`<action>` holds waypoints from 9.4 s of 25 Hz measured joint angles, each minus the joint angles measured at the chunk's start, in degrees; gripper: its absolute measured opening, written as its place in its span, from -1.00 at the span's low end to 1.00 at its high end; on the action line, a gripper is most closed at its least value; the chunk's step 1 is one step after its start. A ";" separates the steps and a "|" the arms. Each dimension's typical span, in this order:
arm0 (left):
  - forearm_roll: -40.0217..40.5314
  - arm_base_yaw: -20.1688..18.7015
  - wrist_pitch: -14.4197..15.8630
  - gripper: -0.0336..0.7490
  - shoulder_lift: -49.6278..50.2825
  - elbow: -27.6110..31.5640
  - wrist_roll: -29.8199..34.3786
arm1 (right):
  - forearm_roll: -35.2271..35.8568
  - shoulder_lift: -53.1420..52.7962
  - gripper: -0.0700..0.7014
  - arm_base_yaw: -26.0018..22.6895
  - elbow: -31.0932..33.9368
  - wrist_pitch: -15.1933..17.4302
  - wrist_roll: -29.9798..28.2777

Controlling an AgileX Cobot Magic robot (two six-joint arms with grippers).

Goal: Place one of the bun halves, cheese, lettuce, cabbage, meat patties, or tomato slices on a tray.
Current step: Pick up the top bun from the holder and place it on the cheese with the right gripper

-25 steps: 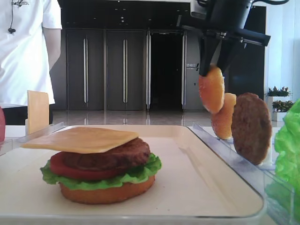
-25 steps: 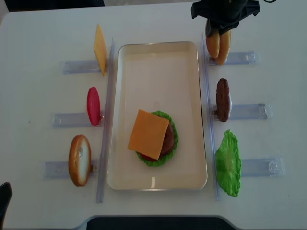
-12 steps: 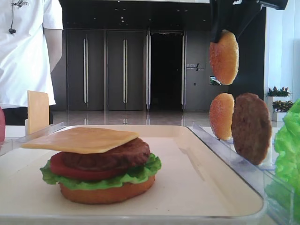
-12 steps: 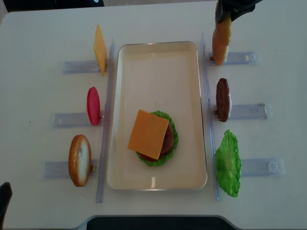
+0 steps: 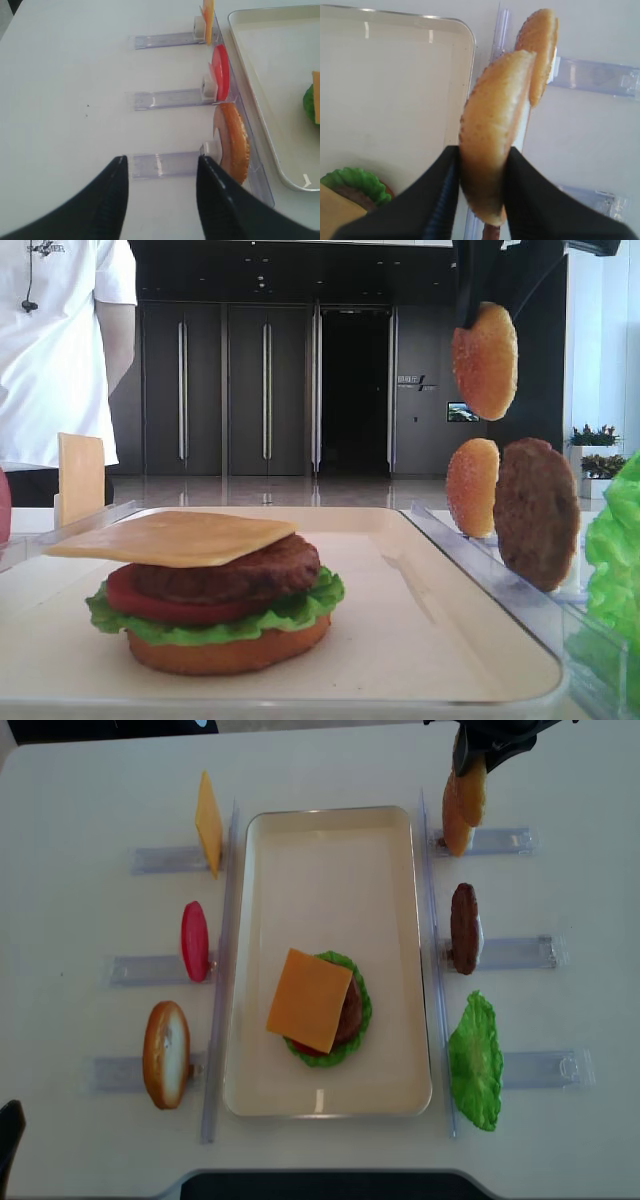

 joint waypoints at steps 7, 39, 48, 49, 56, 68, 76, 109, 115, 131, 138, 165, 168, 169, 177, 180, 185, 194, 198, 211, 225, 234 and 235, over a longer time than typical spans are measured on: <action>0.00 0.00 0.00 -0.03 0.00 0.00 0.00 | -0.28 -4.19 -0.24 0.00 0.00 0.07 1.25; 0.00 0.00 0.00 -0.18 0.00 0.00 0.00 | -0.79 -37.44 -0.25 11.34 28.68 0.27 11.66; 0.00 0.00 0.00 -0.19 0.00 0.00 0.00 | -1.39 -37.78 -0.25 21.14 32.33 0.23 16.72; 0.00 0.00 0.00 -0.19 0.00 0.00 0.00 | -1.39 -37.78 -0.25 21.91 32.88 0.23 17.27; 0.00 0.00 0.00 -0.19 0.00 0.00 0.00 | -1.46 -37.82 -0.25 24.94 33.50 0.22 18.80; -0.05 0.00 0.00 -0.33 0.00 0.00 0.00 | 9.42 -37.82 -0.25 24.99 39.67 -6.42 8.65; -0.05 0.00 0.00 -0.35 0.00 0.00 0.00 | 17.22 -36.76 -0.25 24.99 42.64 -14.25 0.62; -0.05 0.00 0.00 -0.35 0.00 0.00 0.00 | 64.91 -18.34 -0.25 9.41 45.48 -8.32 -52.17; -0.05 0.00 0.00 -0.35 0.00 0.00 0.00 | 68.09 -13.33 -0.25 9.41 45.48 -7.68 -58.75; -0.05 0.00 0.00 -0.35 0.00 0.00 0.00 | 74.97 -7.82 -0.25 6.00 45.48 -2.41 -68.49; -0.05 0.00 0.00 -0.35 0.00 0.00 0.00 | 75.07 -6.47 -0.25 6.00 45.48 -1.50 -69.76; -0.05 0.00 0.00 -0.35 0.00 0.00 0.00 | 77.48 2.33 -0.25 2.56 45.48 -1.09 -74.55; -0.05 0.00 0.00 -0.35 0.00 0.00 0.00 | 77.81 2.33 -0.25 2.56 45.48 -1.09 -74.76; -0.05 0.00 0.00 -0.35 0.00 0.00 0.00 | 77.86 2.33 -0.25 2.56 45.48 -1.09 -74.76; -0.05 0.00 0.00 -0.35 0.00 0.00 0.00 | 77.97 2.33 -0.25 2.56 45.48 -1.09 -74.81; -0.05 0.00 0.00 -0.35 0.00 0.00 0.00 | 77.97 2.33 -0.25 2.56 45.48 -1.09 -74.81; -0.05 0.00 0.00 -0.35 0.00 0.00 0.00 | 78.11 2.33 -0.25 2.62 45.48 -1.09 -73.98; -0.05 0.00 0.00 -0.35 0.00 0.00 0.00 | 78.40 2.33 -0.25 2.62 45.48 -1.09 -73.80; -0.05 0.00 0.00 -0.35 0.00 0.00 0.00 | 78.43 2.33 -0.25 2.93 45.48 -1.09 -73.80; -0.05 0.00 0.00 -0.35 0.00 0.00 0.00 | 79.53 2.33 -0.25 5.95 45.48 -1.09 -73.78; -0.05 0.00 0.00 -0.35 0.00 0.00 0.00 | 80.71 4.98 -0.25 5.68 45.48 -1.13 -75.49; -0.05 0.00 0.00 -0.35 0.00 0.00 0.00 | 80.59 4.98 -0.25 3.65 45.48 -1.13 -75.71; -0.05 0.00 0.00 -0.35 0.00 0.00 0.00 | 80.59 4.98 -0.25 3.65 45.48 -1.13 -75.71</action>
